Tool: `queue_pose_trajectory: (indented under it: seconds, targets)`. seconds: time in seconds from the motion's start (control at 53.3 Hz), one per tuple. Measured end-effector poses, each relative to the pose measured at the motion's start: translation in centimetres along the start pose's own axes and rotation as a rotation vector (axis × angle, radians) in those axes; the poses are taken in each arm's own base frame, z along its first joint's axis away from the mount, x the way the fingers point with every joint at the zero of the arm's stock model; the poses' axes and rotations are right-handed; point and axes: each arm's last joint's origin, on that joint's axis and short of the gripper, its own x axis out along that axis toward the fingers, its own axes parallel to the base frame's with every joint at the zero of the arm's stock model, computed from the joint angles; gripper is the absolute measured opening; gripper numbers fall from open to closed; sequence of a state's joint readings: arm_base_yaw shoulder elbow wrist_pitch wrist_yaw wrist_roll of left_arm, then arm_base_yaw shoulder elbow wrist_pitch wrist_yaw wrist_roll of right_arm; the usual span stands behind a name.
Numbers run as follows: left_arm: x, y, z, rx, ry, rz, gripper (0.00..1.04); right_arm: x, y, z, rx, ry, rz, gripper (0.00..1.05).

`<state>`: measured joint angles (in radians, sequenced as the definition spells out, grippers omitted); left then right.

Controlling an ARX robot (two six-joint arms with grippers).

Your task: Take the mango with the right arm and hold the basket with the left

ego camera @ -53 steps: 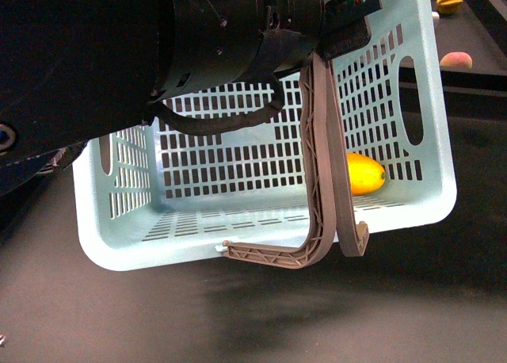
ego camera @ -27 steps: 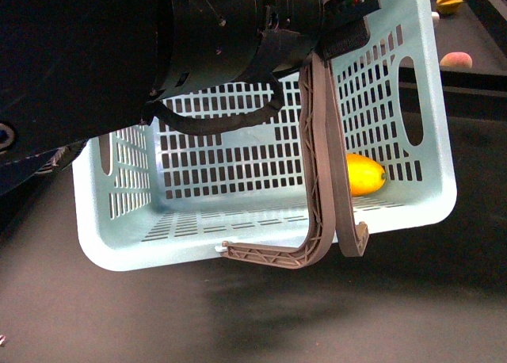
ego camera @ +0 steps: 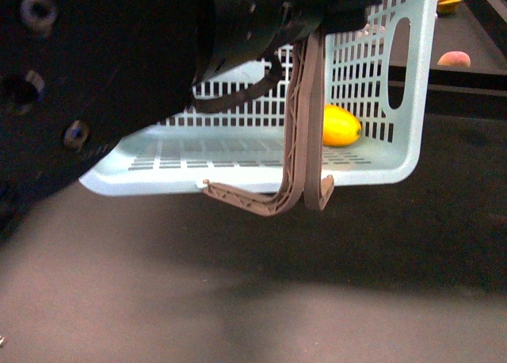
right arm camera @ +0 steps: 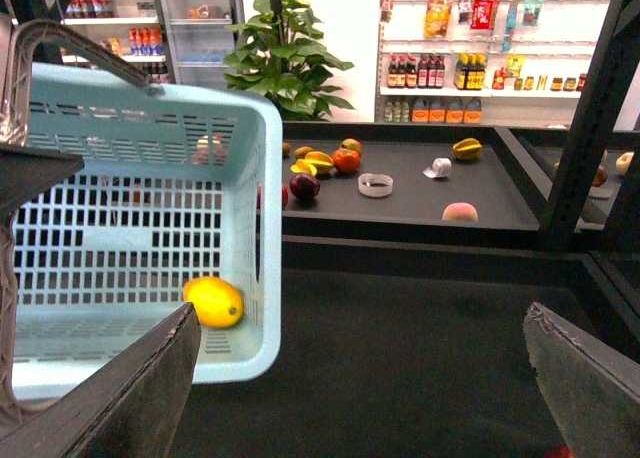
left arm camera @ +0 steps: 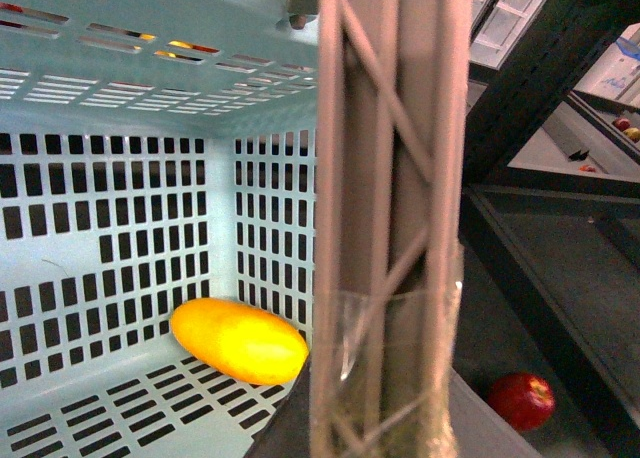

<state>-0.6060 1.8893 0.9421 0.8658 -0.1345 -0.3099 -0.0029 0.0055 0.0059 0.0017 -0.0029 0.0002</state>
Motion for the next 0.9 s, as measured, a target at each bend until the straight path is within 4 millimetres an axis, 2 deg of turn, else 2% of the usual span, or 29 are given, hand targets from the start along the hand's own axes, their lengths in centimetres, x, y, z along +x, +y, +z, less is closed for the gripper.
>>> queue_pose_trajectory:
  seconds: [0.15,0.282,0.469,0.694,0.901]
  targets:
    - [1.7,0.5,1.3,-0.044,-0.023,0.091,0.06,0.0,0.0,0.0,0.000,0.000,0.000,0.96]
    - [3.2,1.7,1.6,-0.186,-0.035,0.194,0.06,0.0,0.0,0.0,0.000,0.000,0.000,0.96]
    - [5.3,5.4,1.9,-0.463,-0.075,0.446,0.06,0.0,0.0,0.0,0.000,0.000,0.000,0.96]
    - [5.8,10.0,0.8,-0.730,-0.113,0.670,0.06,0.0,0.0,0.0,0.000,0.000,0.000,0.96]
    - [5.7,13.4,-0.4,-0.882,-0.156,0.781,0.06,0.0,0.0,0.0,0.000,0.000,0.000,0.96]
